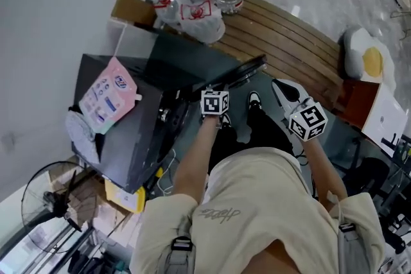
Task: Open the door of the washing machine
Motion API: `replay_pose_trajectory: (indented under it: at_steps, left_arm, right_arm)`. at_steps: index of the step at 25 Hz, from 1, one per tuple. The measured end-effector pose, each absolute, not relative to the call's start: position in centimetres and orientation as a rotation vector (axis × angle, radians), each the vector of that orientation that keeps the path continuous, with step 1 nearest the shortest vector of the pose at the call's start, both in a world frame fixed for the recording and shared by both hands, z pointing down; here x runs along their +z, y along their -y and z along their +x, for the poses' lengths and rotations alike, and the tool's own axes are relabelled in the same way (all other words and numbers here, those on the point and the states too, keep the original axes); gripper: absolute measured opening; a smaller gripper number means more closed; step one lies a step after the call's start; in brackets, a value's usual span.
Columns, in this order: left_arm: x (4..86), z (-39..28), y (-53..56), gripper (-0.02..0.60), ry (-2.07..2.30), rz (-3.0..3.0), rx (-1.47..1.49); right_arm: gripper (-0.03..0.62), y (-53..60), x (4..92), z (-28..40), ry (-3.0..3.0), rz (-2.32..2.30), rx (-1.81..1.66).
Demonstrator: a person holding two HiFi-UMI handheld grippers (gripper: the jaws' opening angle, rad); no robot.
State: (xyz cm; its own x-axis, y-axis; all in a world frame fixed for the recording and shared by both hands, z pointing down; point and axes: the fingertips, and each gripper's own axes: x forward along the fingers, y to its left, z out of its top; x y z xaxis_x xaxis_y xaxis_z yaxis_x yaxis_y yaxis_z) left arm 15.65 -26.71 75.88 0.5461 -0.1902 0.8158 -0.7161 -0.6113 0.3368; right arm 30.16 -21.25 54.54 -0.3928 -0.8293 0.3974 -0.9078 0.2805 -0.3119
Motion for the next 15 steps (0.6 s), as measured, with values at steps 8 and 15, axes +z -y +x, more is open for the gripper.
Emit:
replay_pose_trajectory:
  at_steps: [8,15]
  left_arm:
    - [75.7,15.1,29.9,0.018,0.927,2.014,0.962]
    - [75.8,14.8,31.2,0.018,1.003,1.961,0.951]
  right_arm:
    - [0.002,23.9,54.9,32.5,2.442,1.516,0.762]
    - [0.002,25.2,55.5,33.5,2.477,1.436,0.783]
